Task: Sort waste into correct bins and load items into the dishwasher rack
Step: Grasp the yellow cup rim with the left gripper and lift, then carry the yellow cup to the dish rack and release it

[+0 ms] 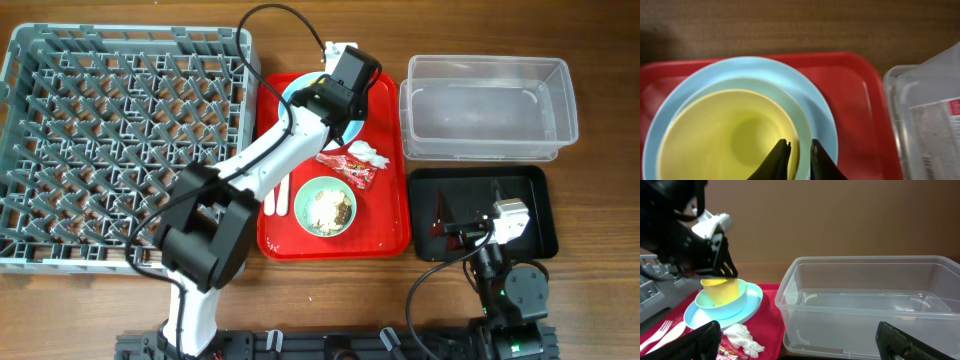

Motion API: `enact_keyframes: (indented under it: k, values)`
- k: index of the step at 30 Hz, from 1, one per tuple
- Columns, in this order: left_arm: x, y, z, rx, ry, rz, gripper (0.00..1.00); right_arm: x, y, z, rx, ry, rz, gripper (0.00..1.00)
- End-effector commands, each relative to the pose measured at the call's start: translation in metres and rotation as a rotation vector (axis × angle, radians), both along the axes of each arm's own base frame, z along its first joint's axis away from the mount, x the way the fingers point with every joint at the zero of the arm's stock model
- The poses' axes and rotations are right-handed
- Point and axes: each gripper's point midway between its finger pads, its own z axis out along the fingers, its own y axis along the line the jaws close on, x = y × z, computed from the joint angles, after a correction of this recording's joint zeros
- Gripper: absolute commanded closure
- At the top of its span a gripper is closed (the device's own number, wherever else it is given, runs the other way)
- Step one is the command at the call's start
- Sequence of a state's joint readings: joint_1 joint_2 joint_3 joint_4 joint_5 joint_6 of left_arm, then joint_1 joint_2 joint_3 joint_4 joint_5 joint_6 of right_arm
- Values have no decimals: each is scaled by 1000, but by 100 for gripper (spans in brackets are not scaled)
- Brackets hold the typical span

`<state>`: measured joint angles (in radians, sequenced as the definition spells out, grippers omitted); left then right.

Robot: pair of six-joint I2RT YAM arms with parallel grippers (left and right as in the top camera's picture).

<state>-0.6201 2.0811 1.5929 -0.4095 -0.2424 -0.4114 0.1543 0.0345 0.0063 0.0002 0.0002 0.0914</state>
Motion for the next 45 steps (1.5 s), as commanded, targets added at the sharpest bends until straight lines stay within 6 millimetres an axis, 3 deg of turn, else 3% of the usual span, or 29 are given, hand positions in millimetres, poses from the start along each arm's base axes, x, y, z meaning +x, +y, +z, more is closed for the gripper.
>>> enact_keyframes:
  k: [1,6,9,12,18,25,30,36,45]
  values:
    - [3,2,-23,45,24,1,84,0,0,2,-5,-10,1,0]
    - [8,8,-14,63,-11,28,96,0,0,2,-5,-10,1,0]
    - [12,12,3,62,-52,49,89,0,0,2,-5,-10,1,0]
    - [9,13,4,67,-45,48,82,0,0,2,-5,-9,1,0]
    - [8,14,3,74,-37,47,82,0,0,2,-5,-9,1,0]
    - [1,14,41,28,-66,34,74,0,0,2,-5,-9,1,0]
    - [-6,10,31,16,-20,3,78,0,0,2,-5,-9,1,0]
    - [-5,2,5,12,23,-20,80,0,0,2,-5,-9,1,0]
    - [6,-4,3,23,-26,-58,83,0,0,2,-5,-9,1,0]
